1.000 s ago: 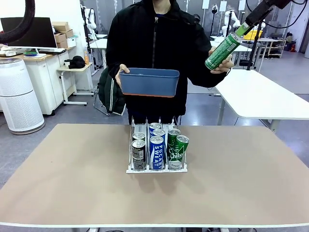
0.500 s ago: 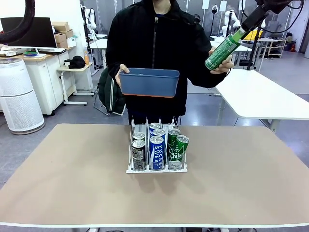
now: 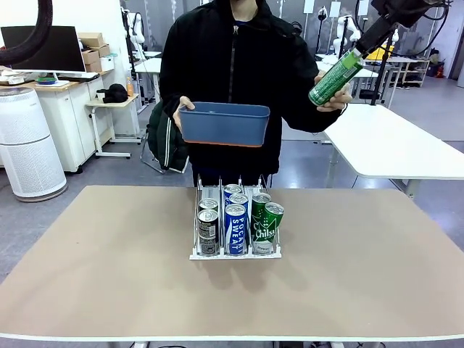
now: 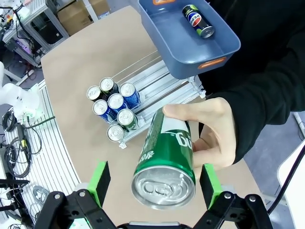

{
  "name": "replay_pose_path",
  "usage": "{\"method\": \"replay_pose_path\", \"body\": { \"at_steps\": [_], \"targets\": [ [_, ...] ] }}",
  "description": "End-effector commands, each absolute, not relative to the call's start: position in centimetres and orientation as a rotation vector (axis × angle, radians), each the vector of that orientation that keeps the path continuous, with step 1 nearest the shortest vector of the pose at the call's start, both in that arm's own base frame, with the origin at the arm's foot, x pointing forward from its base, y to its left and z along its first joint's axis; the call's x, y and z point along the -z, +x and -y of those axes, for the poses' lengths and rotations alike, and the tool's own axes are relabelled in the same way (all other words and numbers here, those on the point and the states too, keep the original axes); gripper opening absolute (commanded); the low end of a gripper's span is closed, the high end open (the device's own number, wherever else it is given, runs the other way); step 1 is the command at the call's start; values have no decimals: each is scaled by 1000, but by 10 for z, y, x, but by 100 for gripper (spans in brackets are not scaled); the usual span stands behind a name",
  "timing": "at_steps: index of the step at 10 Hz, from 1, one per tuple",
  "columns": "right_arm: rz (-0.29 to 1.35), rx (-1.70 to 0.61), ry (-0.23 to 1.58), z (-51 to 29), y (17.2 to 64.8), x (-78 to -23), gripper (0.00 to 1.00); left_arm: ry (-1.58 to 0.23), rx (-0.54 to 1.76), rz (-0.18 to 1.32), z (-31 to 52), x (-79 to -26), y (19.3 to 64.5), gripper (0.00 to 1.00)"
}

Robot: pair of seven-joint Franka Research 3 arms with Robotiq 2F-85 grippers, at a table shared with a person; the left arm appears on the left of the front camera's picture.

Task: Fill the beverage cans into the dispenser.
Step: Pick up the Sprite handed by the human.

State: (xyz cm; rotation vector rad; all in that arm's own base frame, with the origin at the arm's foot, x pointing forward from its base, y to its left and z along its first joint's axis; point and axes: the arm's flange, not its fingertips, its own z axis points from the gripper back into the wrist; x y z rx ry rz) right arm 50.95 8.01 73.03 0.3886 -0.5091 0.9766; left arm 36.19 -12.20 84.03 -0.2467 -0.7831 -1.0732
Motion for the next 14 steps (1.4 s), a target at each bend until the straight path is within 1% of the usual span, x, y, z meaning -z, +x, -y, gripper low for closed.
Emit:
{"method": "replay_pose_path", "body": {
  "at_steps": [1,9,10,13,14],
  "targets": [
    [524,-963,424,-83,513,-722,100,-257,1069,784,122,-840,361,100],
    [536,-930,496,-79,518,-713,100,-257,1069,784,122,-840,361,100],
    [504,-957,445,-81,518,-718,100,-257,1069,784,122,-840,361,100],
    [511,-954,456,-81,518,-720,100,-257,1069,784,122,-840,361,100],
    [499,-950,456,-79,518,-720,41,-257,1069,784,122,-840,361,100]
  ]
}}
